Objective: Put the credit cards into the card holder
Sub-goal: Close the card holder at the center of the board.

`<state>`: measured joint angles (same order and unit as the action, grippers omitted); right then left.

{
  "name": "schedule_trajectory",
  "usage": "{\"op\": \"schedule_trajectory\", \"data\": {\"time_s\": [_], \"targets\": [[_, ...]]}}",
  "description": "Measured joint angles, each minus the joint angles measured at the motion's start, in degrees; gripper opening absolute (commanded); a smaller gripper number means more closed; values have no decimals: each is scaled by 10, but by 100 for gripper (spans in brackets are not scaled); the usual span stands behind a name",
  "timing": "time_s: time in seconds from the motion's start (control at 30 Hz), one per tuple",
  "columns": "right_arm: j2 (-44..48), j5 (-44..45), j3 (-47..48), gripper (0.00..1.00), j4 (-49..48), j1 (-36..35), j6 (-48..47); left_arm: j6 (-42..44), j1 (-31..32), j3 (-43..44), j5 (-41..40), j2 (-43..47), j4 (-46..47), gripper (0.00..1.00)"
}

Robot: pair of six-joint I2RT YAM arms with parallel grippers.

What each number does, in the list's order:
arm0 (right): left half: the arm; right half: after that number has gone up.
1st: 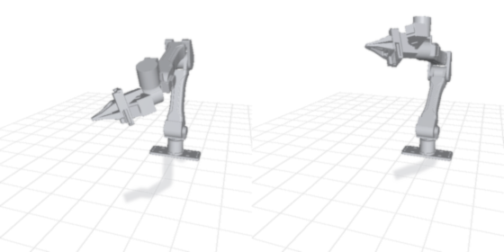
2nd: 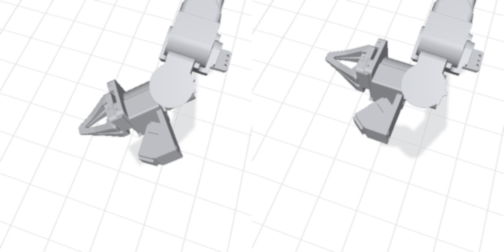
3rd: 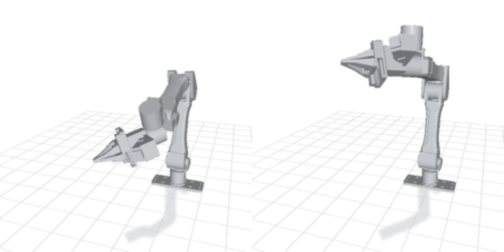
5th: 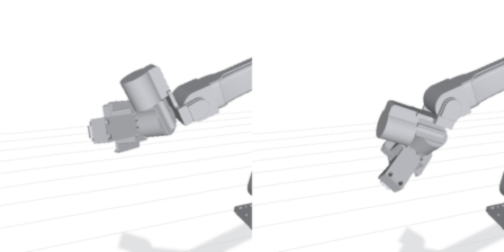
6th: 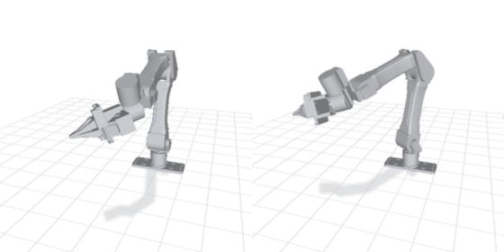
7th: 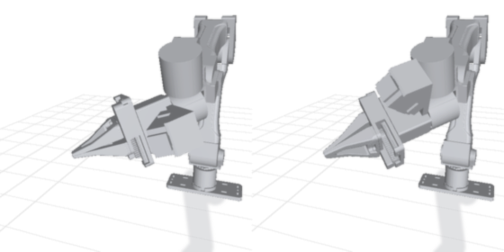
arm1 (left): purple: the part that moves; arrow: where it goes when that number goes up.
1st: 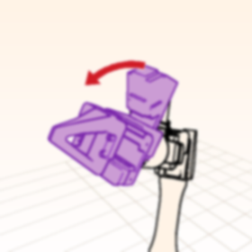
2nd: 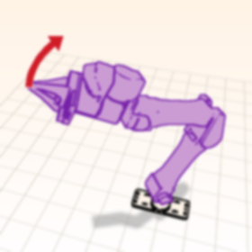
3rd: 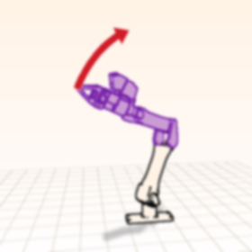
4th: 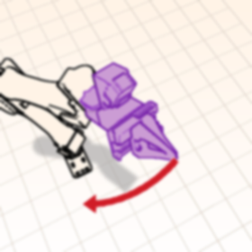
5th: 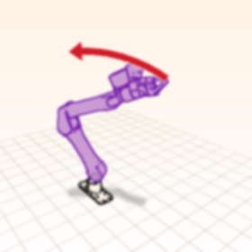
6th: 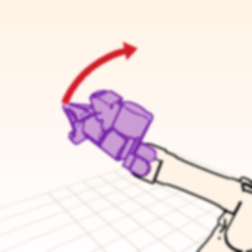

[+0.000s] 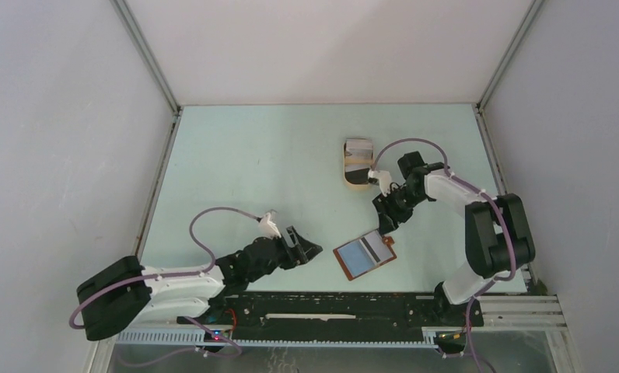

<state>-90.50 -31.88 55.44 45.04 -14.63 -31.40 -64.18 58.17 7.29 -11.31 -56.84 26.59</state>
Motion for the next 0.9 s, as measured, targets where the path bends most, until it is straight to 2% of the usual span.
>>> {"op": "schedule_trajectory", "data": {"time_s": [0.17,0.47,0.9], "targets": [[-56,5,20,57,3,3,31,-41,26,10,-1,-76,0,77],[-95,-2,30,53,10,3,49,-110,47,63,6,-182,30,71],[-122,-25,40,44,28,-3,56,-185,58,104,41,-272,72,62]]}}
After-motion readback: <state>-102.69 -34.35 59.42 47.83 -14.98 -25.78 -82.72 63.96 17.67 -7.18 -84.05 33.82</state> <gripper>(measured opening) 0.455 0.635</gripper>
